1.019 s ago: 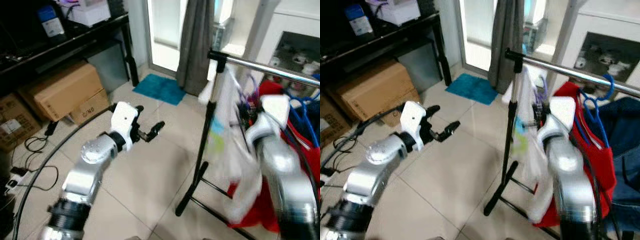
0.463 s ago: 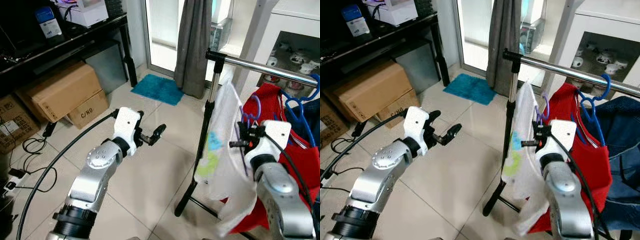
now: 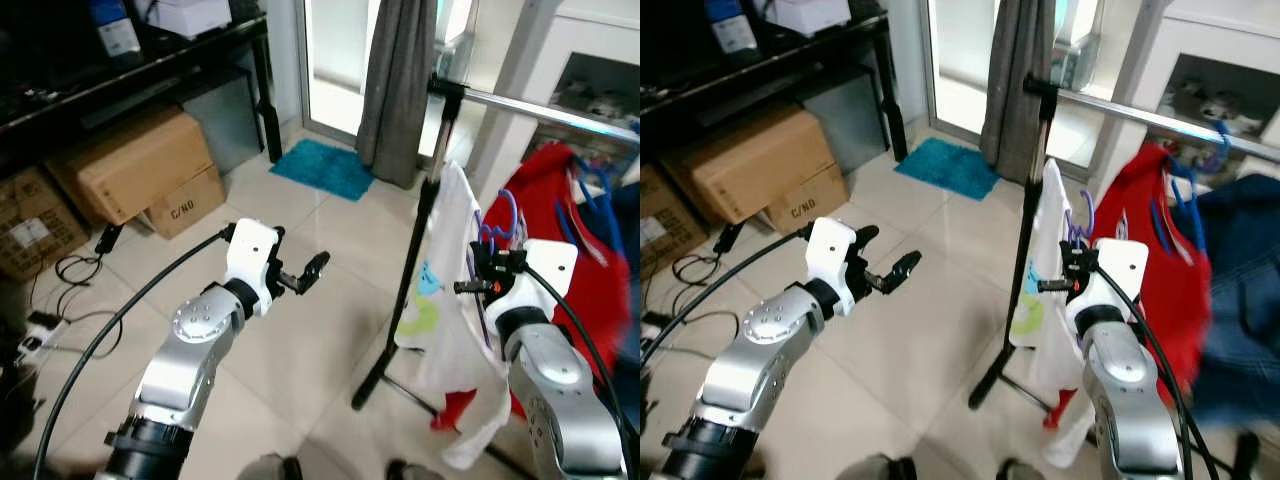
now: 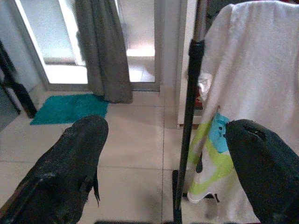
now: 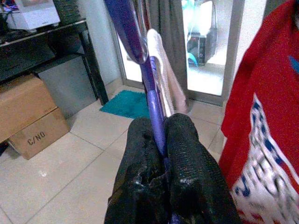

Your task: Hang hanger

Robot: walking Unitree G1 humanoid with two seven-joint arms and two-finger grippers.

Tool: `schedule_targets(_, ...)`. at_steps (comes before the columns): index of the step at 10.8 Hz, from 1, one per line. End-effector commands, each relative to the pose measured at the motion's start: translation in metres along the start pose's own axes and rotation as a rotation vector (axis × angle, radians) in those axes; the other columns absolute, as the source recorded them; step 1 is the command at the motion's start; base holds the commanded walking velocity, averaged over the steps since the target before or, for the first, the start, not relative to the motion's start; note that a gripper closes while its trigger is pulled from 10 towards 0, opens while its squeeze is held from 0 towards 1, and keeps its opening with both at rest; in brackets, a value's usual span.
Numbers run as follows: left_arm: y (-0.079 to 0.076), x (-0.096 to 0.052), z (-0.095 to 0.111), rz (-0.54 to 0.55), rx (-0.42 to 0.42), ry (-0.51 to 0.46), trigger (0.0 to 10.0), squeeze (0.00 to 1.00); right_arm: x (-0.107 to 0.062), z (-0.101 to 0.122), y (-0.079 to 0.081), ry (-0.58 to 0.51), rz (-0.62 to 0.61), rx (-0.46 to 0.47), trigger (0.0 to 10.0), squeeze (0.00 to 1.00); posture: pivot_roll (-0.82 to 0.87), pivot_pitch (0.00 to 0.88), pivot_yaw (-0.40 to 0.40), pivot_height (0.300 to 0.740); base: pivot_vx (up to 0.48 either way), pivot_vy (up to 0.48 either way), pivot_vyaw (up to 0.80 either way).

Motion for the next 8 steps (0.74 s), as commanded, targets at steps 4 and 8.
schedule_targets(4, 0.001, -0.001, 0.0025, 0.001, 0.012, 0.001, 10.0, 0.0, -0.0007, 0.0121, 0.0008, -0.069, 0.024, 0.061, 10.0, 0.0, -0.15, 0.0, 0.079, 0.74, -0.361, 0.0, 0.0)
schedule_targets(8, 0.0012, 0.0007, 0.004, -0.005, 0.016, 0.0, 10.0, 0.0, -0.0044, 0.0163, 0.0031, -0.083, 0.209, 0.123, 10.0, 0.0, -0.15, 0.0, 0.089, 0.74, -0.263, 0.0, 0.0)
Point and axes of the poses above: a point about 5 cm out from each wrist's last joint towards the gripper, its own x axis pointing out of the wrist towards the gripper, its own z axis along the axis of the wrist's last joint, y = z × x, the point moved 1 cm from there along x, pointing out of the wrist towards the gripper, and after that the axes turned 10 degrees about x, right-handed, at the moved point
